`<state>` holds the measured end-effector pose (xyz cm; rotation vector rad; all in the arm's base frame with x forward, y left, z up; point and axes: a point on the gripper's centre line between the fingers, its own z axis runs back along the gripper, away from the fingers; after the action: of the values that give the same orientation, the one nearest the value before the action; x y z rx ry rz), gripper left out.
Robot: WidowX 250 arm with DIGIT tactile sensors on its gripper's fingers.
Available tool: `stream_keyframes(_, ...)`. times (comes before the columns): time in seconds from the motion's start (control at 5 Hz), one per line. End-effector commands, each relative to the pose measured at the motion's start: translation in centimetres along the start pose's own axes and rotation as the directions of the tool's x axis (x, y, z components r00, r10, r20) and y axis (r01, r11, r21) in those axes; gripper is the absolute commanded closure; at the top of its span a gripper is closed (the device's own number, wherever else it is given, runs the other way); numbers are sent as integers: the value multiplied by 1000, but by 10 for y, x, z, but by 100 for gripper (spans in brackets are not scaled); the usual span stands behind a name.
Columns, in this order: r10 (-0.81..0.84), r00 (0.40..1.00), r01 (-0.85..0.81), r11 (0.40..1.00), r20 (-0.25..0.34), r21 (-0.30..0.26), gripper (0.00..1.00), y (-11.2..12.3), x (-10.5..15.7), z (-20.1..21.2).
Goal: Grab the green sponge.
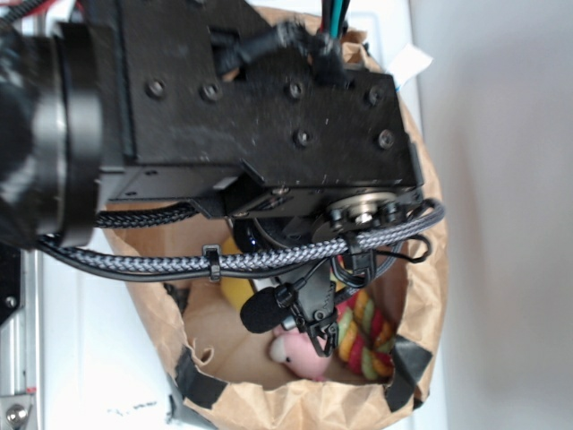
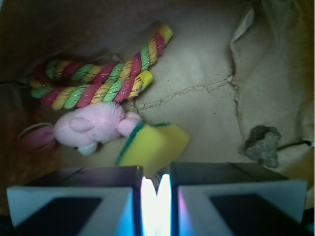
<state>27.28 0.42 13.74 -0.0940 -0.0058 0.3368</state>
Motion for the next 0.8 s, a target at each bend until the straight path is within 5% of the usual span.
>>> stream_keyframes(0.0, -5, 996, 8, 999, 89, -35, 84, 1, -2, 28)
stream_keyframes(0.2, 97, 992, -90, 992, 75, -91, 0, 3, -7, 14)
stream_keyframes(0.6, 230, 973, -228, 965, 0, -127, 0, -5, 0, -10)
